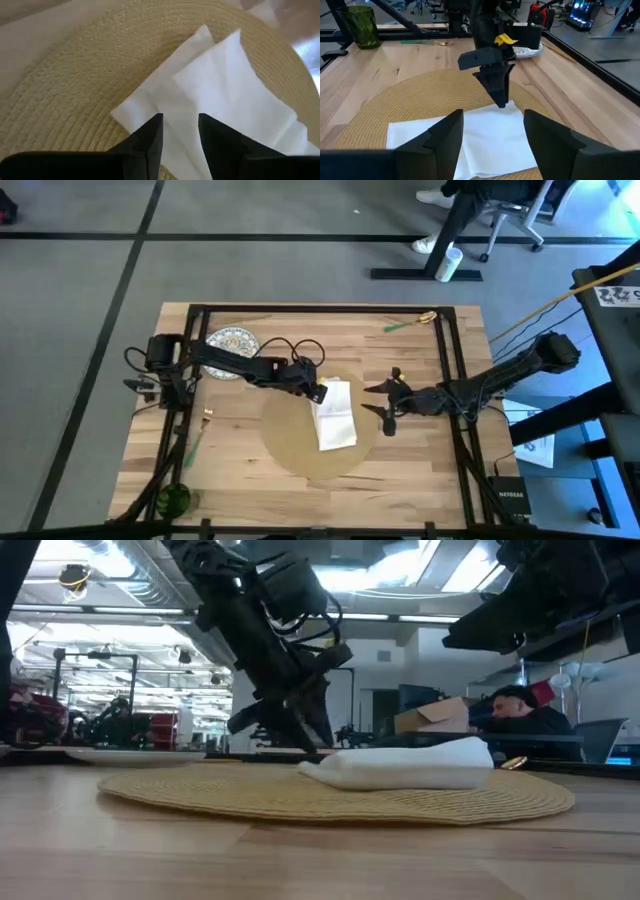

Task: Set table place
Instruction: Fold the table napkin

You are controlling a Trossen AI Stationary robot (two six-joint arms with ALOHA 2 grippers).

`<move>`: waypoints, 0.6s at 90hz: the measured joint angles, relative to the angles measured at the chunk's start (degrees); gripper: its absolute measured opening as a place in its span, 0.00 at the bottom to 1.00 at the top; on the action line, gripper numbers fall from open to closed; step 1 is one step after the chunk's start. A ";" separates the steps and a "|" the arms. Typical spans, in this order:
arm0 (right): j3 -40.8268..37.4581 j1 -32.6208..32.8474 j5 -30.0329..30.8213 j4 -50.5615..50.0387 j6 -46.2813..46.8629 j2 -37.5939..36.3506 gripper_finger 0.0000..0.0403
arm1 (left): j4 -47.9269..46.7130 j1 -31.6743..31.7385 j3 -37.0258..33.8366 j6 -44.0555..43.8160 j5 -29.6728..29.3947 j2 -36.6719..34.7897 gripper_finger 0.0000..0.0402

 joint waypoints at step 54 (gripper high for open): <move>0.00 0.02 -0.01 0.02 0.01 0.00 0.48 | 0.60 2.02 -0.73 0.40 0.88 0.65 0.27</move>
